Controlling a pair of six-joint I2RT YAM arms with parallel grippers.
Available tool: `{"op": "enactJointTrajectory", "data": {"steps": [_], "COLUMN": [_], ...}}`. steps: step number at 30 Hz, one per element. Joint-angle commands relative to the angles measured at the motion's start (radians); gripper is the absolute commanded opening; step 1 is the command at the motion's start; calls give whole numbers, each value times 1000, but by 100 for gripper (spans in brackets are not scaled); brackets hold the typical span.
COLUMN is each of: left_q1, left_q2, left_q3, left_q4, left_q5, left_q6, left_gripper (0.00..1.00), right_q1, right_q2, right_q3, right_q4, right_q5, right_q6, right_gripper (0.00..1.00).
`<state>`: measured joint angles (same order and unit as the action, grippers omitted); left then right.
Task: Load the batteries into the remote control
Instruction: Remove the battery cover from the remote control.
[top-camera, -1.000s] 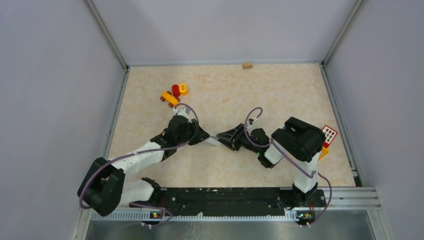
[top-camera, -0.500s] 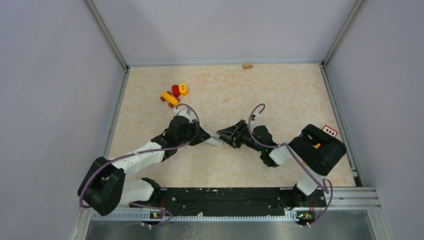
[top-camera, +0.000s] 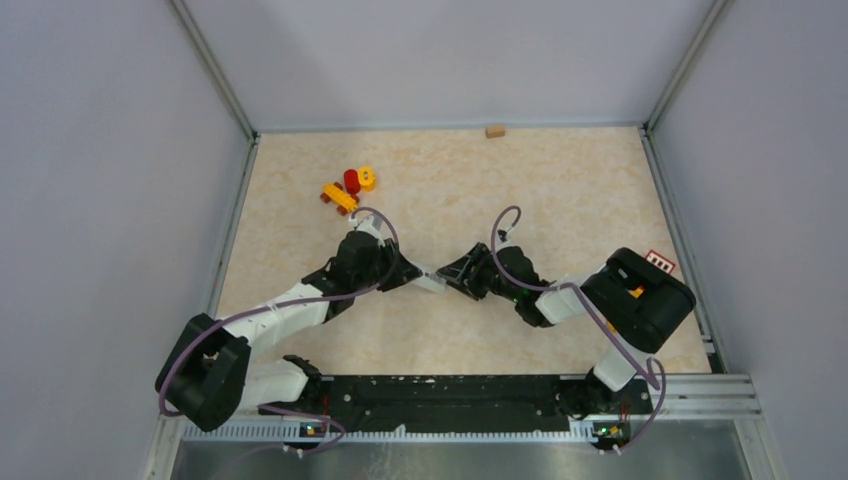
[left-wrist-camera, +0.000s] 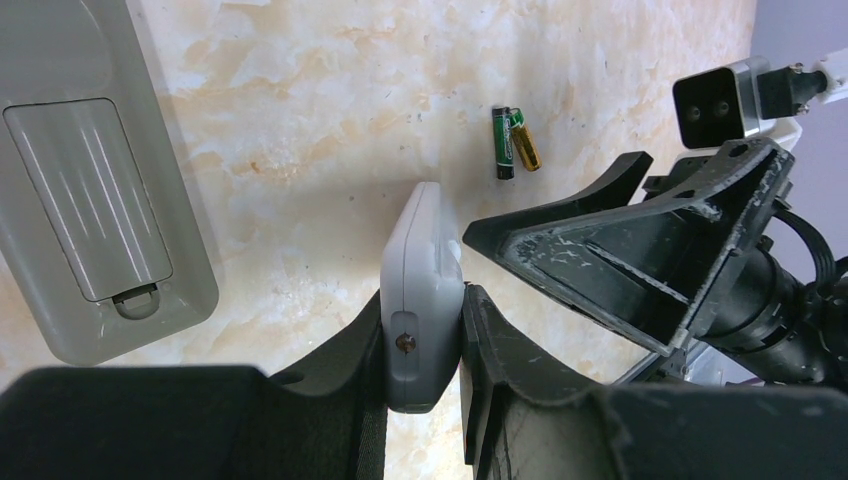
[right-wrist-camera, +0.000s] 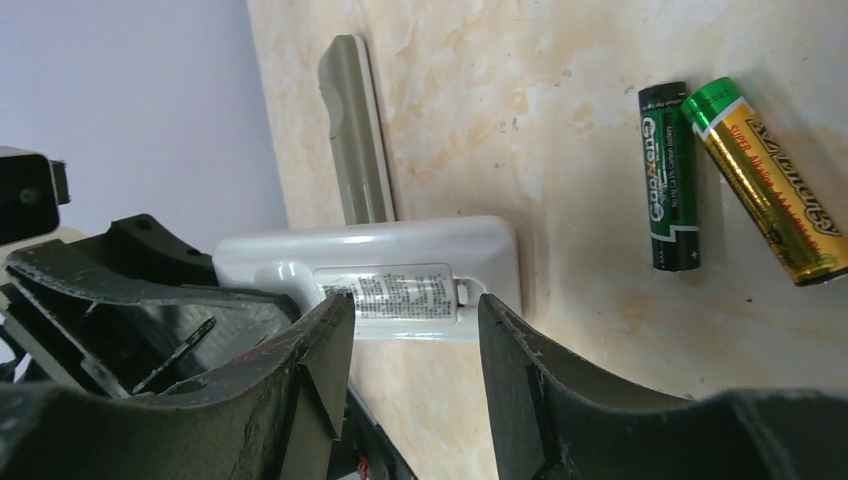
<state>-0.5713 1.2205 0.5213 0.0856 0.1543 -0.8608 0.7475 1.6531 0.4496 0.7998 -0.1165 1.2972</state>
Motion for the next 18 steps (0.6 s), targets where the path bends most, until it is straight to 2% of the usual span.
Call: {"op": "enactJointTrajectory", "data": {"steps": [1, 4, 18], "left_q1": [-4, -5, -5], "left_q2": [36, 34, 37], "left_q3": [-43, -44, -45], "left_q4": [-157, -158, -153], "left_q5": [-17, -16, -10], "left_q6": [63, 63, 61], "left_gripper": [0, 0, 0], "right_q1": [-6, -7, -6], "right_q2": [35, 52, 101], "right_q3": [45, 51, 58], "right_q4": [42, 70, 129], "right_q5": [-5, -18, -49], "right_q6": [-32, -31, -10], "right_gripper": [51, 51, 37]}}
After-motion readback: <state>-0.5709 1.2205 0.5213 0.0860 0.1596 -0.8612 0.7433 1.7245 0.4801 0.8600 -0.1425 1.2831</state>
